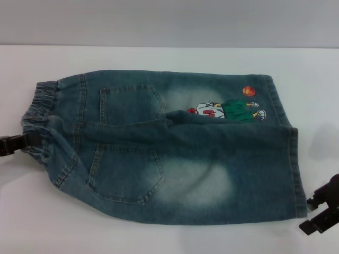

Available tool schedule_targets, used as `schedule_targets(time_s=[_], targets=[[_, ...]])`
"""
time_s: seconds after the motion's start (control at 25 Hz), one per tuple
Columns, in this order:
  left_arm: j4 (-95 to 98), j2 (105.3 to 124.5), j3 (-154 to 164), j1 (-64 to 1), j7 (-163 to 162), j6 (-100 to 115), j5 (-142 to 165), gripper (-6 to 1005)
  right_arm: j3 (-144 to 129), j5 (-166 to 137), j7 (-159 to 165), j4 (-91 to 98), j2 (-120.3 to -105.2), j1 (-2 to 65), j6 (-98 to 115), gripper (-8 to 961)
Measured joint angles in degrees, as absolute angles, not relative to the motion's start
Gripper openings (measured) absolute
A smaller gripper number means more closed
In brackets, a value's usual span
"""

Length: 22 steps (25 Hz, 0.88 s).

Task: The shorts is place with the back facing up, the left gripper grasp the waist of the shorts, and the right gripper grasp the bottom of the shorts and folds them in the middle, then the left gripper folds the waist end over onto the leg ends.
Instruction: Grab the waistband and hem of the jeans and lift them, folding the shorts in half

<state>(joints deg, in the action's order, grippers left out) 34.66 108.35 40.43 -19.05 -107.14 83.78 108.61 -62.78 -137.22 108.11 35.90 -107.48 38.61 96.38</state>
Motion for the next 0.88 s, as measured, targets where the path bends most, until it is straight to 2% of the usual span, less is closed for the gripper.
schedule_targets(time_s=[0.4, 0.88], targets=[[34.4, 108.45, 40.4, -19.5, -107.1, 83.4, 108.7, 120, -63.3, -138.1, 108.1, 36.9, -108.26, 41.0, 96.4, 710], [34.3, 108.45, 40.6, -19.5, -107.1, 82.7, 108.7, 127, -63.3, -142.7, 108.1, 37.5, -111.95, 44.5, 96.7, 707]])
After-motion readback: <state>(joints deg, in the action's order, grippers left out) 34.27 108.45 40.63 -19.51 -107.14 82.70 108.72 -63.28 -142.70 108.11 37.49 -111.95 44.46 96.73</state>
